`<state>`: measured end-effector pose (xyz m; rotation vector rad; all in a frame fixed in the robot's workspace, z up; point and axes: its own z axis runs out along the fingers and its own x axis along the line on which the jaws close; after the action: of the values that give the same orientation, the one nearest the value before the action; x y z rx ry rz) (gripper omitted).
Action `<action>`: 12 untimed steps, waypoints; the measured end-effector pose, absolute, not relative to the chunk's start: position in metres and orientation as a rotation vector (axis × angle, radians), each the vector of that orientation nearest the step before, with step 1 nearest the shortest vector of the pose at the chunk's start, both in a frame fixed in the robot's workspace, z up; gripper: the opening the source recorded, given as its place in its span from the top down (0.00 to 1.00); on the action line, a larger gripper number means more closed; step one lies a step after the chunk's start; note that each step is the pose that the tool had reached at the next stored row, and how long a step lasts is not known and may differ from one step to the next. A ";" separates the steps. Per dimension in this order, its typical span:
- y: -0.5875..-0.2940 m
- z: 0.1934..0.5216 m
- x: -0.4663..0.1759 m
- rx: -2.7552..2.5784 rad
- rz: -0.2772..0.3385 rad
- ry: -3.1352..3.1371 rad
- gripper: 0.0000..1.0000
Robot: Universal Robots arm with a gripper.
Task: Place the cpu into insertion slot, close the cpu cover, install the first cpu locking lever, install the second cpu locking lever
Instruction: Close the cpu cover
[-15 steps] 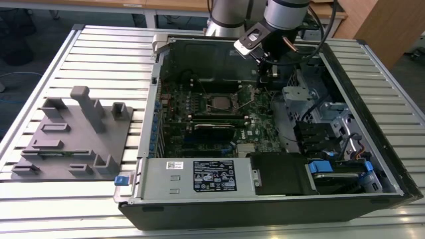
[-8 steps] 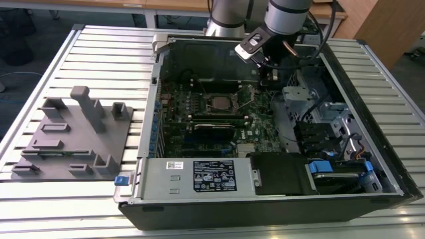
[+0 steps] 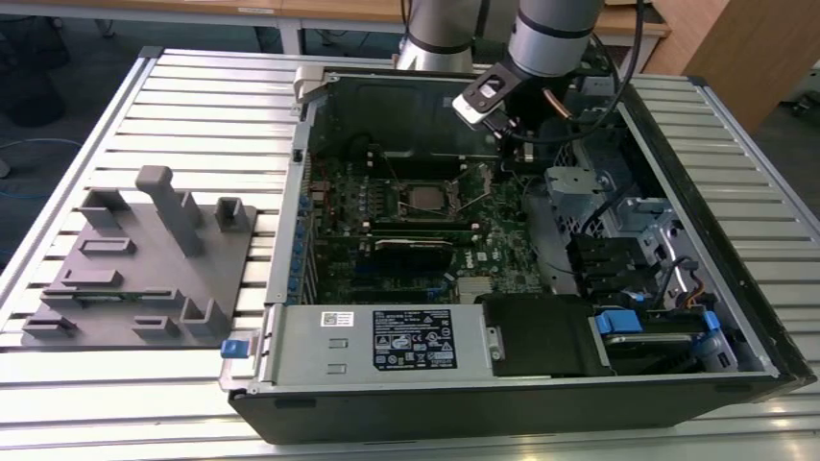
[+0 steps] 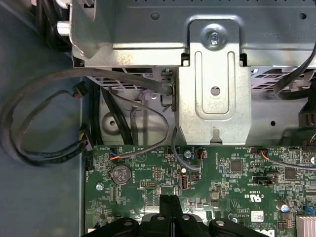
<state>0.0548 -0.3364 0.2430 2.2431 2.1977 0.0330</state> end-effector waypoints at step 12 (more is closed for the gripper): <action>-0.336 0.242 0.040 2.241 0.036 2.196 0.90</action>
<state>0.0395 -0.3364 0.2422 2.2415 2.1963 0.0365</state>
